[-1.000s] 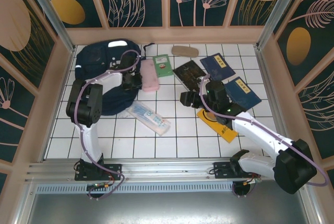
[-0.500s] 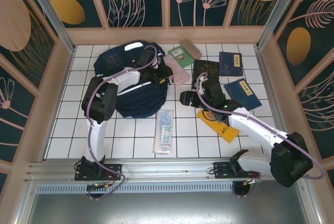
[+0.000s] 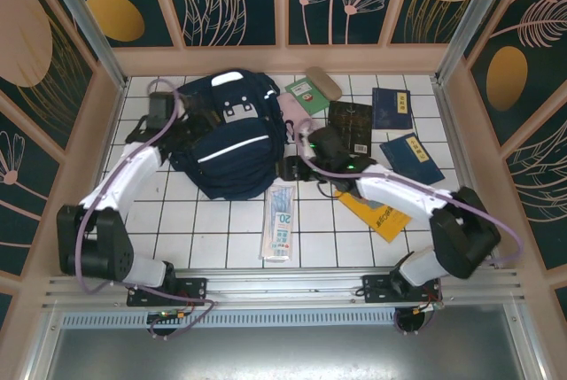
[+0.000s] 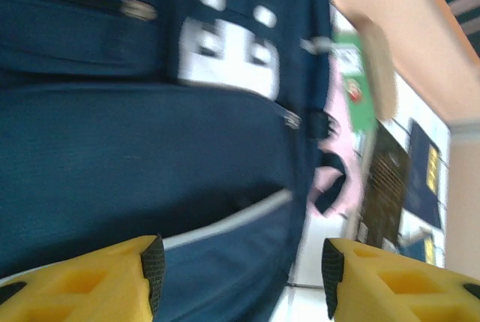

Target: Pack the student bag

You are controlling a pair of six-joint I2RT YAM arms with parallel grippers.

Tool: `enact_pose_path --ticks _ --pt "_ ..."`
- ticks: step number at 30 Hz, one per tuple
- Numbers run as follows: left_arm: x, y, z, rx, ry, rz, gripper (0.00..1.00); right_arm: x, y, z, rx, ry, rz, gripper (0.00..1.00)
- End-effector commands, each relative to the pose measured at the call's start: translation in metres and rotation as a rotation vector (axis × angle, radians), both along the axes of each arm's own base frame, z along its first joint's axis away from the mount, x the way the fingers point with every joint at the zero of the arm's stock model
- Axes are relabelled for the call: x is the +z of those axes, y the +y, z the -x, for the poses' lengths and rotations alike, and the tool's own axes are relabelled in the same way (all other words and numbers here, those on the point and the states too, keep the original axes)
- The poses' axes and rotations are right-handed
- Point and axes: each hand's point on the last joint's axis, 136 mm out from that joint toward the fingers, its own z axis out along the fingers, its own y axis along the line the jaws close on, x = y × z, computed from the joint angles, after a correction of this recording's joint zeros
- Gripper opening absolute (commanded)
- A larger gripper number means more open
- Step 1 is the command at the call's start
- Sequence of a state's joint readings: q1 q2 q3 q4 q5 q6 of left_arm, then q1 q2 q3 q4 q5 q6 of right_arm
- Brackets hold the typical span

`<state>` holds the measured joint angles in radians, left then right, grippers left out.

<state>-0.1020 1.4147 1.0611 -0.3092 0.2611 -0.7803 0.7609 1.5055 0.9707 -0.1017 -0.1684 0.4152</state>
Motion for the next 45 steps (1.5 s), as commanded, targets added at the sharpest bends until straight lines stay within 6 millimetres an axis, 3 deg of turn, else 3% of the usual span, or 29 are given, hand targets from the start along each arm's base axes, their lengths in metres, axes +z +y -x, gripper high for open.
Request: enact_pose_path --ticks 1,5,9,15,21,29,33,35,37,39,41,45 --pt "-0.02 0.051 0.023 0.21 0.1 -0.089 0.6 -0.002 0.05 -0.009 0.111 -0.129 0.14 0.71" --pt "-0.006 0.092 0.04 0.398 0.101 -0.181 0.62 -0.008 0.1 -0.026 0.175 -0.307 0.284 0.77" --pt "0.001 0.12 0.055 0.506 0.078 -0.197 0.69 -0.011 0.144 -0.028 0.319 -0.473 0.319 0.81" --pt "-0.04 0.144 0.081 0.635 0.18 -0.105 0.7 -0.013 0.195 -0.043 0.378 -0.474 0.312 0.83" --pt "-0.079 0.146 0.095 0.687 0.25 -0.002 0.7 -0.038 0.221 -0.056 0.369 -0.438 0.309 0.81" --pt "-0.085 0.15 0.098 0.687 0.247 -0.018 0.7 -0.061 0.247 -0.057 0.397 -0.407 0.295 0.82" --pt "-0.089 0.151 0.1 0.687 0.255 -0.022 0.7 -0.081 0.248 -0.059 0.392 -0.398 0.348 0.82" --pt "-0.089 0.151 0.102 0.692 0.254 -0.026 0.7 -0.093 0.239 -0.069 0.345 -0.401 0.404 0.77" --pt "-0.088 0.152 0.102 0.696 0.247 -0.03 0.7 -0.1 0.228 -0.081 0.291 -0.383 0.429 0.62" --pt "-0.085 0.153 0.102 0.699 0.24 -0.035 0.7 -0.1 0.219 -0.09 0.255 -0.336 0.393 0.29" --pt "-0.085 0.154 0.102 0.696 0.24 -0.043 0.7 -0.092 0.214 -0.095 0.245 -0.29 0.329 0.02" --pt "-0.085 0.152 0.099 0.673 0.231 -0.044 0.7 -0.055 0.216 -0.093 0.291 -0.283 0.205 0.0"
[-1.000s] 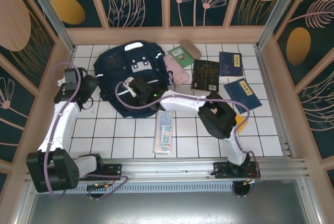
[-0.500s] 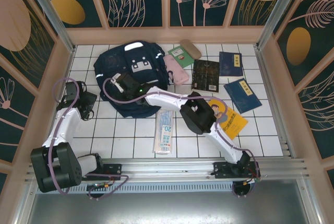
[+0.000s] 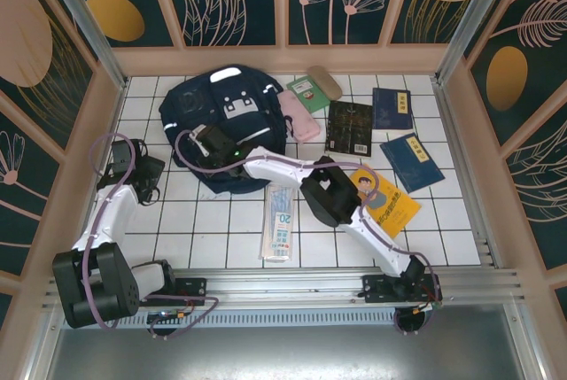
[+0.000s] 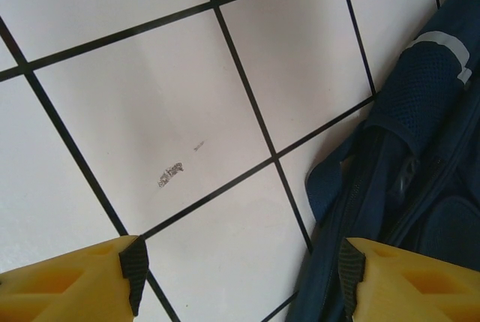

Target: Pack the student bag

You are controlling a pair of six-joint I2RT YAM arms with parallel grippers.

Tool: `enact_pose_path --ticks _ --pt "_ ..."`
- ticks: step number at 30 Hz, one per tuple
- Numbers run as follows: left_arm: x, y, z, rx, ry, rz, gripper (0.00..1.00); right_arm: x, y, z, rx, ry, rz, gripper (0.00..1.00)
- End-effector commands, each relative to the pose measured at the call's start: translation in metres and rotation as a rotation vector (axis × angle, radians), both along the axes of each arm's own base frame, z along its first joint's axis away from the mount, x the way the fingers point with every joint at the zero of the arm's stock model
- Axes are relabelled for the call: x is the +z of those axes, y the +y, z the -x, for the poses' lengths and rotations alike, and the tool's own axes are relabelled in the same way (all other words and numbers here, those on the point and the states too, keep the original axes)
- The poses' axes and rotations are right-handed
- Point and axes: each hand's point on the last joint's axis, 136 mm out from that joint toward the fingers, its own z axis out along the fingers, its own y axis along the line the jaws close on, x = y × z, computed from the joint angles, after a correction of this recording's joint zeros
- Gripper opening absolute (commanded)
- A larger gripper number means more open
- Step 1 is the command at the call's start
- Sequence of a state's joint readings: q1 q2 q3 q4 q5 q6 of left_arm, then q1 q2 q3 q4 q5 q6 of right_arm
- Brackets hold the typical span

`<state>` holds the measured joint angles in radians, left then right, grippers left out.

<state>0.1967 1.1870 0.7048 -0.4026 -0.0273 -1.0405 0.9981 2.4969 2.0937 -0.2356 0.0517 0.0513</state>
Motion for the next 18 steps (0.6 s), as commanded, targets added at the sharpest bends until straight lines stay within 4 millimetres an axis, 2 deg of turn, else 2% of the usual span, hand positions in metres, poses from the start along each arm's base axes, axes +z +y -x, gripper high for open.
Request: enact_pose_path --ticks 1,5,8,11,18 --pt "0.003 0.001 -0.004 -0.027 -0.026 -0.011 0.7 0.032 -0.022 -0.016 -0.001 0.061 -0.072 0.0" --pt "0.005 -0.006 -0.011 -0.08 -0.058 0.002 0.7 0.088 -0.027 -0.019 0.055 0.072 -0.192 0.0" --pt "0.007 -0.012 -0.015 -0.113 -0.086 0.021 0.69 0.119 -0.033 -0.019 0.101 0.106 -0.274 0.0" --pt "0.008 -0.019 -0.02 -0.156 -0.103 0.038 0.69 0.139 -0.04 -0.02 0.117 0.123 -0.32 0.0" --pt "0.01 -0.045 -0.034 -0.303 -0.184 0.122 0.66 0.167 -0.048 -0.017 0.152 0.172 -0.406 0.0"
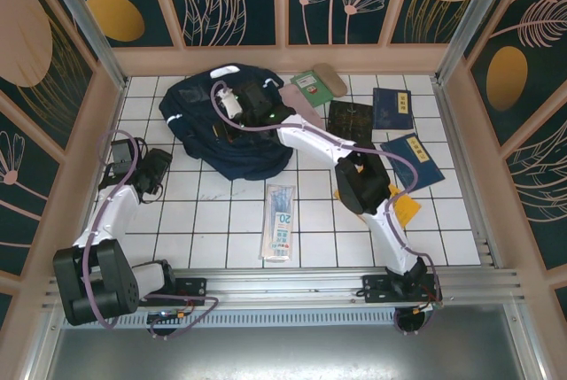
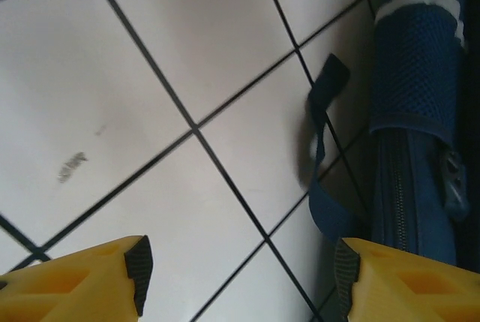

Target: Pack the student bag

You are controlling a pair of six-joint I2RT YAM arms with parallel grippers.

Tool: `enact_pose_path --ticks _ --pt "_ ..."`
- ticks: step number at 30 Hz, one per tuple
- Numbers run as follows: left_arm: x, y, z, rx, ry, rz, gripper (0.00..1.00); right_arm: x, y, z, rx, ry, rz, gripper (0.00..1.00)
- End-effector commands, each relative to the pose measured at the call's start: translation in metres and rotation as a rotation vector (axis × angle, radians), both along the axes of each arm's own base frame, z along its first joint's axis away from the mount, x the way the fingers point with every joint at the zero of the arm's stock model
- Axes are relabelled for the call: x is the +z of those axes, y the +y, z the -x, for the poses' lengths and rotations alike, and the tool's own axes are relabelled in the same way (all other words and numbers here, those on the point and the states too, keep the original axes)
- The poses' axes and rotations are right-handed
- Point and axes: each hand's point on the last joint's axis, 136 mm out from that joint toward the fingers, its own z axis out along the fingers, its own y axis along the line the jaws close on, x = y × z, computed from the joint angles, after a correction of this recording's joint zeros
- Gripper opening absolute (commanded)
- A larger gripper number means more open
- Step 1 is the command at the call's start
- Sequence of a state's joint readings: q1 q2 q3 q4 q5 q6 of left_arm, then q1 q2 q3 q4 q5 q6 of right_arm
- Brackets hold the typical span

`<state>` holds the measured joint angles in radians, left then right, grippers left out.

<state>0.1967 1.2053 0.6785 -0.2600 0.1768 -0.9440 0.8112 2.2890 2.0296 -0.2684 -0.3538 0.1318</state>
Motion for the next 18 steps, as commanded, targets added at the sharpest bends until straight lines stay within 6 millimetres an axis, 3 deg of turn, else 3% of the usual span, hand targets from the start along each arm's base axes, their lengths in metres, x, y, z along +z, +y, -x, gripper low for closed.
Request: enact_pose_path --ticks 1,6,9,10,12,13,14,16,18 --pt "0.004 -0.019 -0.011 -0.131 -0.076 0.044 0.65 0.066 0.0 0.013 0.057 -0.006 -0.159 0.0" --pt "0.028 -0.04 -0.021 -0.254 -0.122 -0.022 0.64 0.067 0.01 0.02 0.086 0.09 -0.216 0.0" --pt "0.042 -0.023 -0.017 -0.175 -0.09 -0.11 0.64 0.053 0.028 0.031 0.135 0.195 -0.246 0.0" --pt "0.048 -0.014 -0.016 -0.136 -0.078 -0.15 0.65 0.05 0.033 0.033 0.147 0.224 -0.253 0.04" --pt "0.058 -0.005 -0.016 -0.102 -0.086 -0.187 0.65 0.047 0.033 0.028 0.112 0.226 -0.24 0.36" --pt "0.062 -0.004 -0.018 -0.1 -0.092 -0.19 0.64 0.049 0.025 0.022 0.068 0.201 -0.235 0.47" --pt "0.063 -0.006 -0.021 -0.105 -0.095 -0.183 0.63 0.051 0.015 0.015 0.025 0.18 -0.234 0.51" --pt "0.069 -0.02 -0.033 -0.157 -0.131 -0.162 0.61 0.056 -0.016 -0.007 -0.101 0.142 -0.239 0.54" --pt "0.08 -0.042 -0.049 -0.231 -0.155 -0.184 0.61 0.056 -0.059 -0.031 -0.26 0.127 -0.25 0.54"
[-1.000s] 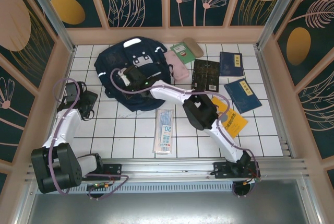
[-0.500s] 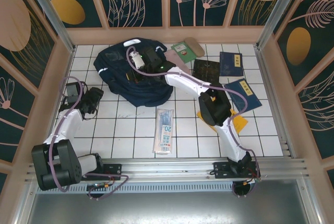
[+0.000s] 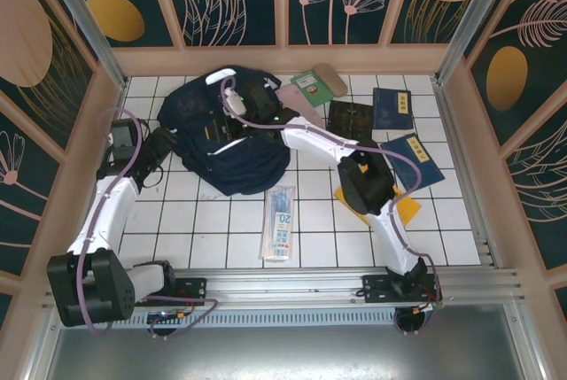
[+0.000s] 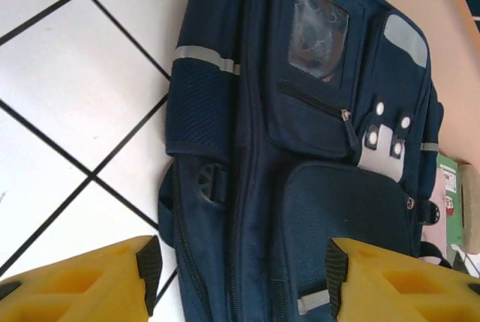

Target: Pack the student bag

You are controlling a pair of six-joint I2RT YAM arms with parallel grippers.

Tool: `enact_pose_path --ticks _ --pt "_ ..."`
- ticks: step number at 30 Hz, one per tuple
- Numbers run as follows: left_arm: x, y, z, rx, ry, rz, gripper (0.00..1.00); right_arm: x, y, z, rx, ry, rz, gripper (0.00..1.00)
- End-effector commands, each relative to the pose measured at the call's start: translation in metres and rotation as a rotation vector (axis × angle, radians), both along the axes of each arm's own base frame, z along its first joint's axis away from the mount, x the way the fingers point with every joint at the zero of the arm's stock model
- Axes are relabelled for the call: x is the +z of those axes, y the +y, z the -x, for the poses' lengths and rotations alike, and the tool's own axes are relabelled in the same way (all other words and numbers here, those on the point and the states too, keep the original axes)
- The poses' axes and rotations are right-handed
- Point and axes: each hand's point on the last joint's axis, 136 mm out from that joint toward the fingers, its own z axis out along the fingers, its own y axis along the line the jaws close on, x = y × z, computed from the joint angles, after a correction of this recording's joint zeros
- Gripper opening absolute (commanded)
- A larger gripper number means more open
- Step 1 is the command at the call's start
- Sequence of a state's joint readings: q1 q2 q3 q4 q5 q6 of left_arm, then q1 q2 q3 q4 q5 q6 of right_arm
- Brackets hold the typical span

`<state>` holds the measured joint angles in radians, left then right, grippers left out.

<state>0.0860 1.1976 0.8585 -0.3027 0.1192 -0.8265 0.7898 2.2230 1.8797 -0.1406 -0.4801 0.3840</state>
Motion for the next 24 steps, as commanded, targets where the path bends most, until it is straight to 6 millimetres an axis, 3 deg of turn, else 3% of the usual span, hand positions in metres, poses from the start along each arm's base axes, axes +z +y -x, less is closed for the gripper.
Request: enact_pose_path --ticks 1,3,5,7,10,13,16,19,24 --pt "0.012 -0.031 -0.022 -0.11 -0.002 -0.069 0.61 0.053 -0.077 -0.054 -0.298 -0.09 -0.078 0.54" --pt "0.024 -0.057 -0.041 -0.167 -0.009 -0.105 0.62 0.046 -0.126 -0.073 -0.468 -0.102 -0.033 0.54" --pt "0.023 -0.087 -0.059 -0.218 0.016 -0.11 0.63 0.034 -0.176 -0.088 -0.625 -0.069 0.024 0.54" --pt "0.014 -0.128 -0.077 -0.293 0.06 -0.123 0.64 0.014 -0.225 -0.097 -0.747 0.023 0.044 0.52" --pt "-0.013 -0.18 -0.096 -0.359 0.189 -0.199 0.67 -0.013 -0.261 -0.097 -0.796 0.11 0.025 0.52" --pt "-0.034 -0.218 -0.107 -0.401 0.278 -0.276 0.69 -0.043 -0.256 -0.095 -0.736 0.189 0.048 0.51" --pt "-0.051 -0.236 -0.115 -0.415 0.32 -0.275 0.71 -0.063 -0.235 -0.091 -0.628 0.269 0.012 0.49" --pt "-0.058 -0.238 -0.125 -0.395 0.356 -0.301 0.73 -0.076 -0.218 -0.086 -0.569 0.323 -0.055 0.46" --pt "-0.064 -0.223 -0.122 -0.335 0.428 -0.373 0.74 -0.105 -0.19 -0.077 -0.506 0.398 -0.054 0.4"
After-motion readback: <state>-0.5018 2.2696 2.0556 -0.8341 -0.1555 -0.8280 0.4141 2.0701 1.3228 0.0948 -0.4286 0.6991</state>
